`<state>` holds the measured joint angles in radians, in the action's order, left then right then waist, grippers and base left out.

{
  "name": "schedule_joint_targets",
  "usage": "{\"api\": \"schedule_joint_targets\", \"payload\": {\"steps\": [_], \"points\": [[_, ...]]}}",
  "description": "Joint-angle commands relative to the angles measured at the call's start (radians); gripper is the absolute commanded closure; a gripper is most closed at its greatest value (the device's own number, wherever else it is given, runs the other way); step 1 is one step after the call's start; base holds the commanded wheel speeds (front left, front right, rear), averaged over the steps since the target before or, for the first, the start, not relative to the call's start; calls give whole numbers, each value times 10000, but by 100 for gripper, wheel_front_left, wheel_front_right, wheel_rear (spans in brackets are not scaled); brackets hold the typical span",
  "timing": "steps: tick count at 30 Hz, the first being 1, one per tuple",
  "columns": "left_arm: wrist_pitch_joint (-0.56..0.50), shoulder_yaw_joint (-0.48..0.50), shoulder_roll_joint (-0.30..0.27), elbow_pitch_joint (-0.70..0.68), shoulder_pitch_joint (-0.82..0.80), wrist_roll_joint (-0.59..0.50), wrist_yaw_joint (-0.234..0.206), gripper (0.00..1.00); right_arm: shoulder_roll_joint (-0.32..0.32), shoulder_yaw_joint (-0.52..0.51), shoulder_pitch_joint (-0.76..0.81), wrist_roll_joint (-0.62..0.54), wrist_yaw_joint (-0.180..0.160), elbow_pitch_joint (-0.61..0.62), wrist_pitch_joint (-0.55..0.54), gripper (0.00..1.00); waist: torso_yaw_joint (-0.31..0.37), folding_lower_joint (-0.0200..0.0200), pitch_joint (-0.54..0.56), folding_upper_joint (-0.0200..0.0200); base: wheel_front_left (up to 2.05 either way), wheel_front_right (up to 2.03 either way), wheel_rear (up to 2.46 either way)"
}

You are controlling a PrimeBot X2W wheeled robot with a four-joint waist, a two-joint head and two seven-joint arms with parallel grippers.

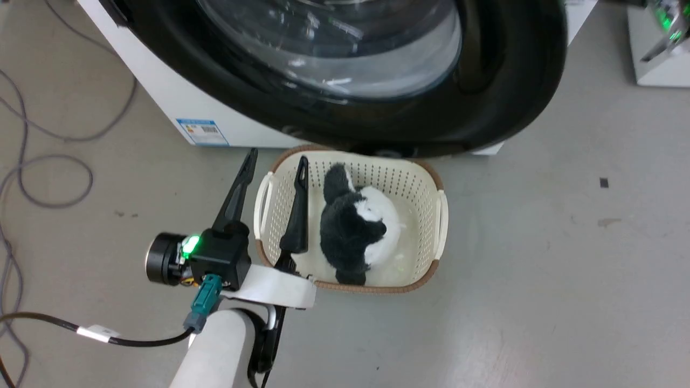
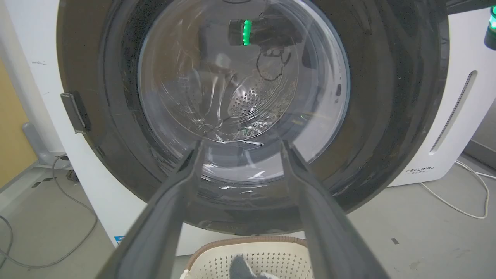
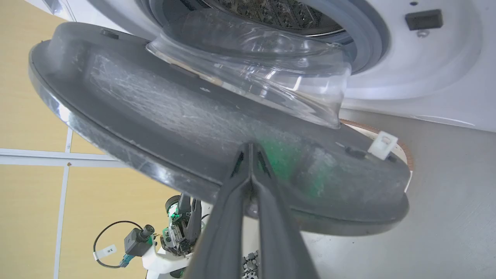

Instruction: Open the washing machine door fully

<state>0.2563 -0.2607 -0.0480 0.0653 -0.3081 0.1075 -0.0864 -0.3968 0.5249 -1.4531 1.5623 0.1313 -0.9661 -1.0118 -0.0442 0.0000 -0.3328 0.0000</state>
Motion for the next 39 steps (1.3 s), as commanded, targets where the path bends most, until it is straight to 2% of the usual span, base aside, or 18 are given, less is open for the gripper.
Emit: {"api": "schedule_joint_targets", "payload": {"steps": [1,10,24,39], "points": [[55,53,-22,48,169,12,9,0,93,2,303,119,-6,98,-79,100,32,0,178,0,0,0,0],[55,390,-63,374,808,-48,181,0,190,-58,2136,720,-6,1156,-602,100,55,0,1271,0,0,0,0],[55,597,-75,661,1455,-22,306,0,403,28,5005,1834,-6,3487,-870,100,-275,0,2210,0,0,0,0],[55,858,-59,749,2000,26,303,0,656,1056,7183,2805,-6,5720,-111,100,-602,0,2635,0,0,0,0]]}}
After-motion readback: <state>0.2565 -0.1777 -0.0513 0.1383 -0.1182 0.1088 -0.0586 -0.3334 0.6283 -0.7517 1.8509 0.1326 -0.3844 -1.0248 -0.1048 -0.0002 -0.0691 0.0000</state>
